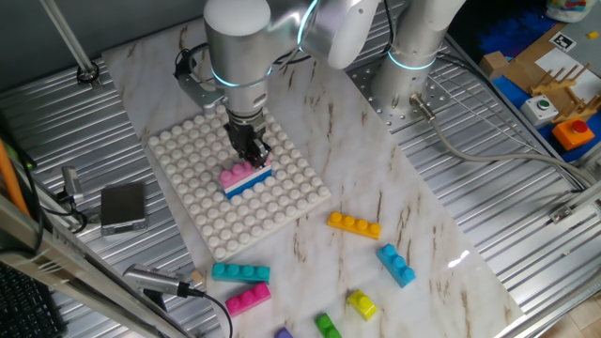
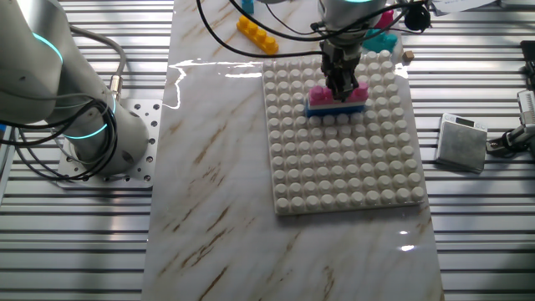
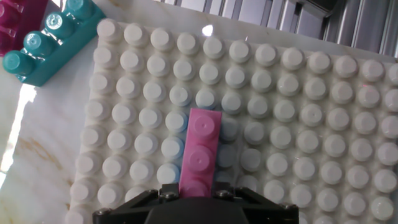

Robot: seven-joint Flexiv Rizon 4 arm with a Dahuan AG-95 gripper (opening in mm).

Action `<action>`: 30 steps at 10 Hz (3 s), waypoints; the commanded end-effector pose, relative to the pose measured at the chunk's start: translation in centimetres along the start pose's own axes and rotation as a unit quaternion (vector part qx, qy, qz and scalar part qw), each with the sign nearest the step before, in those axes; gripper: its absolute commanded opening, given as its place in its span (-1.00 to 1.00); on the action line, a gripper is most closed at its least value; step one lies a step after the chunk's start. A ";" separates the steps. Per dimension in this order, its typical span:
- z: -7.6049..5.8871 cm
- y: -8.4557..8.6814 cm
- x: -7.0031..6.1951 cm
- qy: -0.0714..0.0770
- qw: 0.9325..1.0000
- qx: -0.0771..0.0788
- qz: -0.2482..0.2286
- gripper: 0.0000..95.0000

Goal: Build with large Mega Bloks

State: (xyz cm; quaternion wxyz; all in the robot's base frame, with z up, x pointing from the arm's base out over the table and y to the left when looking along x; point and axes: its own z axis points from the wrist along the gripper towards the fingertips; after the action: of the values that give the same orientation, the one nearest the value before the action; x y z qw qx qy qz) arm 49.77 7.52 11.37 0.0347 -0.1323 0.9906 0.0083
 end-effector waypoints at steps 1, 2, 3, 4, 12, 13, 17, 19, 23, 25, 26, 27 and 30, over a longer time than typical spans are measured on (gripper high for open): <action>-0.8 0.1 0.1 0.003 1.000 -0.002 -0.006 0.20; -1.7 0.1 0.0 0.004 1.000 0.001 -0.001 0.20; -2.1 0.2 0.0 0.003 1.000 0.001 0.005 -1.00; -2.5 0.2 -0.1 0.003 1.000 0.000 0.007 -1.00; -2.0 -0.3 -1.2 0.007 1.000 -0.006 0.008 -1.00; -1.8 -0.3 -1.2 0.007 1.000 -0.005 0.007 -1.00; -0.7 -0.1 -1.4 0.008 1.000 -0.001 0.007 -1.00; -0.3 -0.1 -1.4 0.006 1.000 -0.001 0.006 -1.00; 0.2 -0.1 -1.4 0.004 1.000 0.000 0.004 -1.00; -0.6 -0.1 -1.4 0.005 1.000 0.000 0.004 -1.00; -1.3 0.0 -1.4 0.007 1.000 0.000 0.004 -1.00; -2.4 0.1 -1.5 0.012 1.000 -0.001 0.006 -1.00; -4.3 0.5 -1.7 0.018 1.000 -0.004 0.011 -1.00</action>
State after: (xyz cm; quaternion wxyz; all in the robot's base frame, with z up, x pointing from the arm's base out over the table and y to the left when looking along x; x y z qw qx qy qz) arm 50.74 8.28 16.45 0.0161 -0.1221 0.9923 0.0120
